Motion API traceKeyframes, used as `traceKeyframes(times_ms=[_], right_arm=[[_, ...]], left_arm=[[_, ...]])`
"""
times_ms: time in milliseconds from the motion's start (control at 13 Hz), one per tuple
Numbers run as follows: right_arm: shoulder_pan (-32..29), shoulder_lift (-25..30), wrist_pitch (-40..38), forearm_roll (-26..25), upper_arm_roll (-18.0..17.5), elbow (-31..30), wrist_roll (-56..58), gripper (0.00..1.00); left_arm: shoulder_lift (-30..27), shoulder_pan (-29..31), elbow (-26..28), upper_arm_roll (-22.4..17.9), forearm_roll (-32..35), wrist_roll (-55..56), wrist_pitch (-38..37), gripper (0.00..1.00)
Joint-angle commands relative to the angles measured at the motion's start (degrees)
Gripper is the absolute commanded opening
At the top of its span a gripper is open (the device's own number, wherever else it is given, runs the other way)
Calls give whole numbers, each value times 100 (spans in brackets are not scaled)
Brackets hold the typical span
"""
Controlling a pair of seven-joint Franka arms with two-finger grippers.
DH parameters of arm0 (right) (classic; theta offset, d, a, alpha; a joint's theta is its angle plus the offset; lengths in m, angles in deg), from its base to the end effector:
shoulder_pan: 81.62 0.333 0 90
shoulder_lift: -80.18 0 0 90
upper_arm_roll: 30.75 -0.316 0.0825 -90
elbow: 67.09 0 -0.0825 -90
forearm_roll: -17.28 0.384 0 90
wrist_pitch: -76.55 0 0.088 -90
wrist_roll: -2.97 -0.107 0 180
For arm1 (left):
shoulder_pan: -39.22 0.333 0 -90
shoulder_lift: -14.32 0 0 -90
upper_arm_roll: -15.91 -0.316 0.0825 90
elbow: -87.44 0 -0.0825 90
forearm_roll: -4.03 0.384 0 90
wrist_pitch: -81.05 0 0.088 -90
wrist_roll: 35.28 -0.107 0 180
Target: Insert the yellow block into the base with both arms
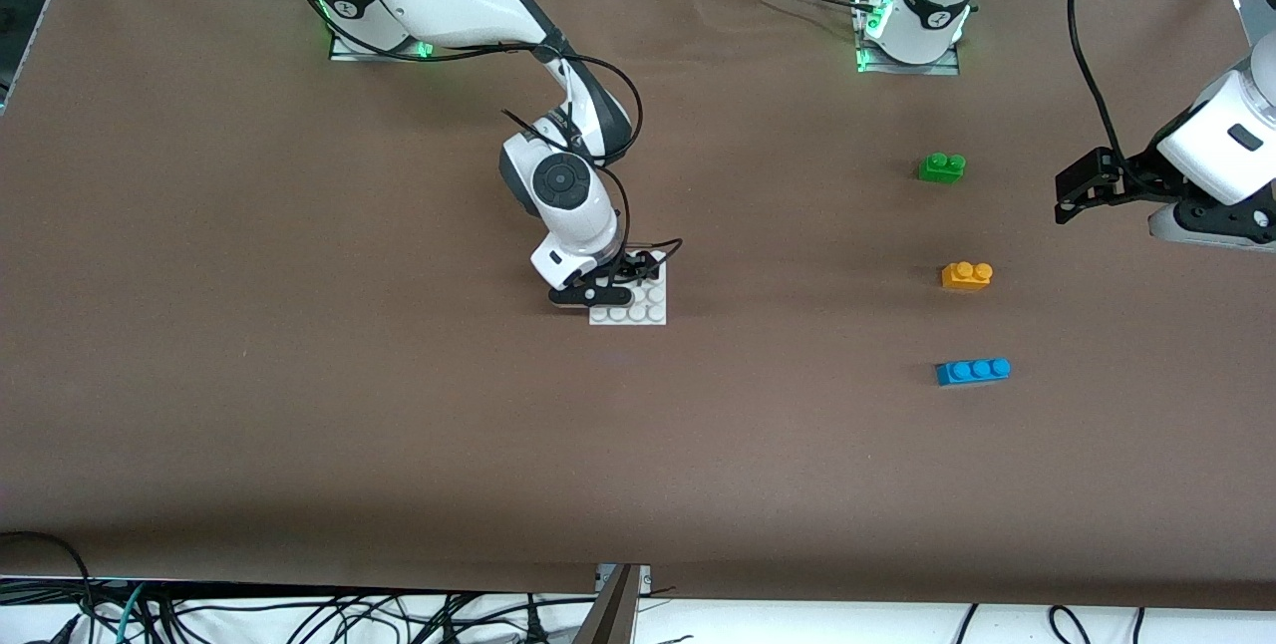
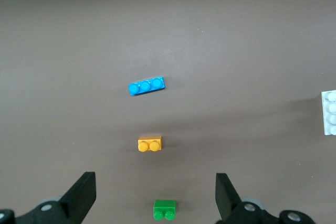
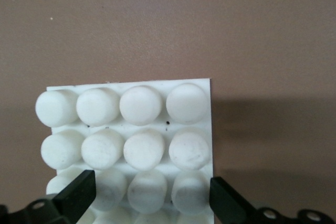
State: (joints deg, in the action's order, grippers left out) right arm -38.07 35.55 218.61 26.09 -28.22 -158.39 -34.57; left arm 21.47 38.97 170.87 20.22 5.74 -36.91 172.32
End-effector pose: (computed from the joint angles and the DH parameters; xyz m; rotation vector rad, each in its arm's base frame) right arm 0.5302 0.4663 0.1848 -3.0170 0.0620 -0.0593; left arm 0.5938 -0.0413 0.6092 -3.1168 0.1683 -0.0201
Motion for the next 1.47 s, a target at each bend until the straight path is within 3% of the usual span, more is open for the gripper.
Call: traceKeyframes(times_ms=[0, 463, 771, 1157, 1388], right_arm=[[-57, 76, -380, 33, 46, 341, 324, 100], [-101, 699, -906, 42, 721, 341, 968, 100], [-101, 1077, -1565, 59, 1608, 333, 1283, 100], [-110, 1446, -2198, 112, 2865, 341, 2662, 100], [-259, 1789, -2717, 130, 3078, 350, 2981, 100]], left_arm=[[-74, -2, 24, -53, -136, -74, -92, 100], [-65, -2, 15, -53, -136, -74, -101, 100], [-65, -2, 15, -53, -128, -74, -101, 100], [-65, -2, 15, -53, -136, -74, -101, 100], [-56, -2, 15, -53, -136, -74, -119, 100]])
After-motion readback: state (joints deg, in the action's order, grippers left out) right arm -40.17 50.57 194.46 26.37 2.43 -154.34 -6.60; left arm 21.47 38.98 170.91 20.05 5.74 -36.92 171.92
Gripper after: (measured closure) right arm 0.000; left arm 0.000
